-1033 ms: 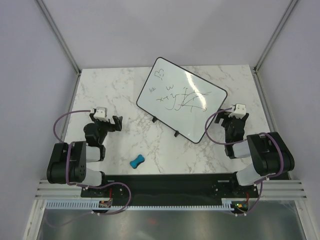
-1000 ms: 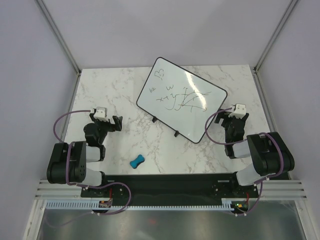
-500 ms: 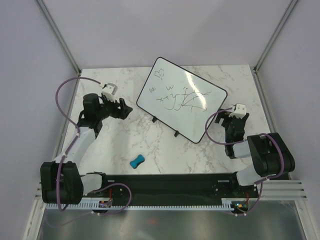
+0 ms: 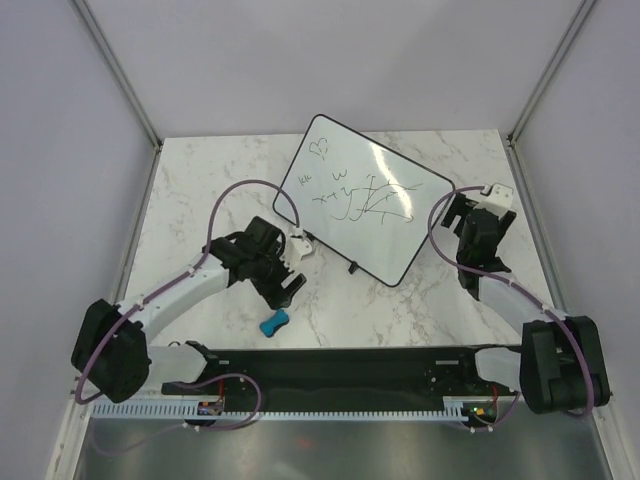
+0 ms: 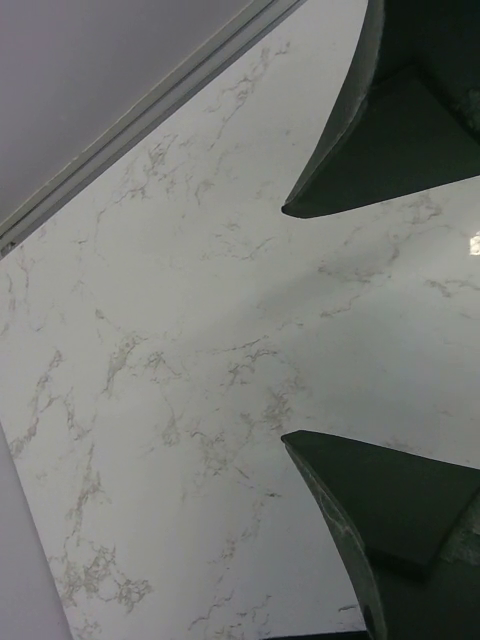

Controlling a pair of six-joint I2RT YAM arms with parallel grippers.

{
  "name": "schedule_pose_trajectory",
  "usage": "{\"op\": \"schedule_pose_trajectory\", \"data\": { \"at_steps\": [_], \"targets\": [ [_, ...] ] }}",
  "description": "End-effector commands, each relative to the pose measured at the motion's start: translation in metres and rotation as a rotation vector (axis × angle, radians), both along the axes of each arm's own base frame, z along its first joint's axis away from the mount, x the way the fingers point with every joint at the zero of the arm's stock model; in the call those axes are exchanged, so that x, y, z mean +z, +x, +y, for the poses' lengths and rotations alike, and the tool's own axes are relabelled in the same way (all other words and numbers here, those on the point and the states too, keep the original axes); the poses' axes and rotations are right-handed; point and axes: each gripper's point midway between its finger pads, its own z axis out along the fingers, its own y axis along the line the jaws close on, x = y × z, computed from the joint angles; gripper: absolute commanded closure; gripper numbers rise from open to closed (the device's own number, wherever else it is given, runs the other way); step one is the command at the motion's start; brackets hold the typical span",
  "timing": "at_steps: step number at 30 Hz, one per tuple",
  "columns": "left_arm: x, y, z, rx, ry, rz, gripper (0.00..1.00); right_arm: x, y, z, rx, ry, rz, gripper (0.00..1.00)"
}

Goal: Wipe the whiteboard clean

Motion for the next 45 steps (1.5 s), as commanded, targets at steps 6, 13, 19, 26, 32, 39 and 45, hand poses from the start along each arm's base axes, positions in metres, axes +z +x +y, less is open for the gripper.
{"op": "schedule_pose_trajectory", "data": {
  "at_steps": [6, 13, 19, 26, 32, 39, 45],
  "targets": [
    [-0.027, -0.037, 0.028, -0.105, 0.351, 0.091, 0.12, 0.016, -0.03, -0.007, -0.098, 0.118, 0.026, 0.1],
    [-0.044, -0.038, 0.03, -0.099, 0.462, 0.086, 0.14, 0.021, -0.036, -0.004, -0.079, 0.137, 0.002, 0.11],
    [-0.049, -0.033, 0.021, -0.101, 0.431, 0.081, 0.17, 0.014, -0.034, 0.004, -0.035, 0.148, 0.03, 0.12],
    [-0.054, -0.056, 0.011, -0.19, 0.363, 0.185, 0.18, 0.015, -0.039, -0.001, -0.049, 0.125, 0.031, 0.11],
    [-0.058, -0.056, 0.01, -0.195, 0.369, 0.193, 0.33, 0.016, -0.038, -0.001, -0.056, 0.128, 0.026, 0.12],
    [-0.067, -0.061, 0.014, -0.205, 0.377, 0.213, 0.47, 0.014, -0.038, 0.0, -0.048, 0.127, 0.034, 0.12],
    [-0.068, -0.06, 0.012, -0.204, 0.37, 0.211, 0.56, 0.014, -0.033, 0.013, 0.026, 0.149, 0.043, 0.11]
  ]
}}
